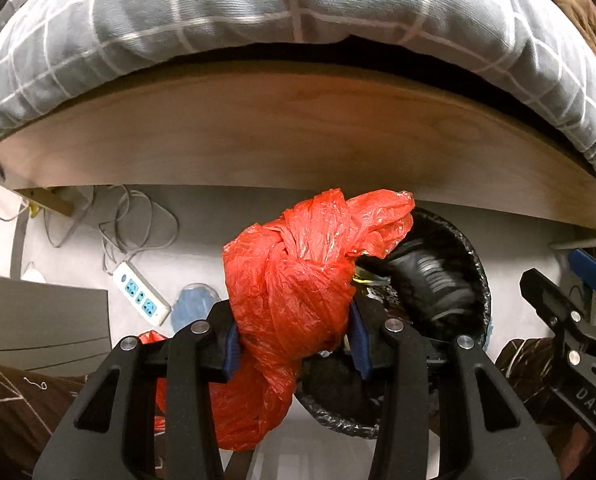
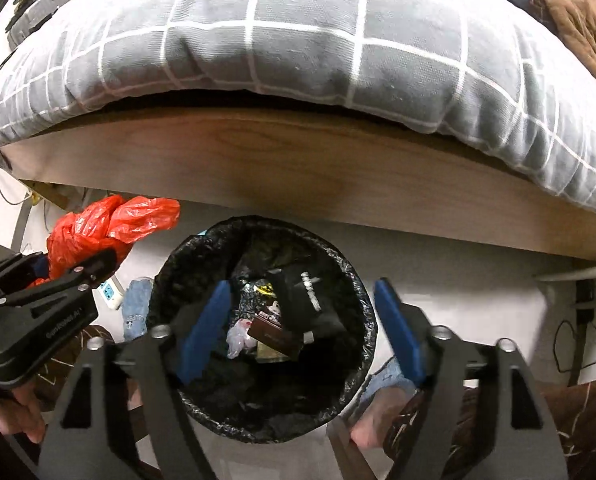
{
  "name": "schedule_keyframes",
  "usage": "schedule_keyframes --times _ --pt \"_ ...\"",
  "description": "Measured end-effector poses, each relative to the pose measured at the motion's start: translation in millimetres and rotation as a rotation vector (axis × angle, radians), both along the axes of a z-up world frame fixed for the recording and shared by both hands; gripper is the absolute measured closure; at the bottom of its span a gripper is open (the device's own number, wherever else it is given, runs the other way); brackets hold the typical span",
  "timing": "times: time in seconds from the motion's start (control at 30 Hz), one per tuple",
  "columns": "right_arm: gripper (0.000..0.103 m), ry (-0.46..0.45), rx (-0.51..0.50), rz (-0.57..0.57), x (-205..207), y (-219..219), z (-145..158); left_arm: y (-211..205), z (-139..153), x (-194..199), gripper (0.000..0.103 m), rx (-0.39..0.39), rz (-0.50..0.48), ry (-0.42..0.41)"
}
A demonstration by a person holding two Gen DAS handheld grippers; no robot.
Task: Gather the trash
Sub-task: 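Open the right tool over the bin while the left tool releases the red bag, then move both tools back up over the bed toward the white box and bubble wrap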
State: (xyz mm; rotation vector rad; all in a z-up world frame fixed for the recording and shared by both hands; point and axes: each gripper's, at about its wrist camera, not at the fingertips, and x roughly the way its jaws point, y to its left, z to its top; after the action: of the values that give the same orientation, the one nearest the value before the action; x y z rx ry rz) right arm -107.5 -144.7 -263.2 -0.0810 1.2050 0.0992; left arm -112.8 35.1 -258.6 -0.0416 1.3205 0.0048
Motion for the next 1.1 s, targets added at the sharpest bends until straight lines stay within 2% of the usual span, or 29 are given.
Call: schedule_keyframes --times 0.1,0.27,0.57,0.73,0.87,0.93,1.07,1.1 --pt "0.016 -0.002 -0.018 -0.016 1.5 -6.9 -3.2 -10.0 -2.3 0.5 0.061 -0.004 -0.021 0.002" --pt "0.01 -0.001 -0.041 -0.054 1.4 -30.5 -7.6 -24.9 -9.8 1.8 0.061 -0.014 -0.055 0.017" --pt "0.009 -0.021 -0.04 -0.174 -2.5 -82.9 -4.6 -75.3 -9.2 1.8 0.061 -0.027 -0.149 0.018" --pt "0.009 -0.034 -0.04 -0.186 -3.9 -90.8 -3.0 -89.6 -4.2 -0.3 0.06 -0.027 -0.185 -0.002" --pt "0.009 -0.037 -0.035 -0.197 -2.5 -90.1 -2.5 -90.4 -2.0 -1.7 0.05 -0.005 -0.186 -0.024" --pt "0.009 -0.044 -0.032 -0.198 -1.9 -91.2 0.3 -89.4 0.0 -1.4 0.037 0.008 -0.183 -0.036" --pt "0.009 -0.069 -0.038 -0.186 -0.7 -88.0 9.9 -87.4 10.6 0.7 0.025 0.018 -0.175 -0.085" --pt "0.009 -0.077 -0.039 -0.183 -0.2 -87.1 12.9 -87.0 14.1 1.6 0.018 0.022 -0.171 -0.098"
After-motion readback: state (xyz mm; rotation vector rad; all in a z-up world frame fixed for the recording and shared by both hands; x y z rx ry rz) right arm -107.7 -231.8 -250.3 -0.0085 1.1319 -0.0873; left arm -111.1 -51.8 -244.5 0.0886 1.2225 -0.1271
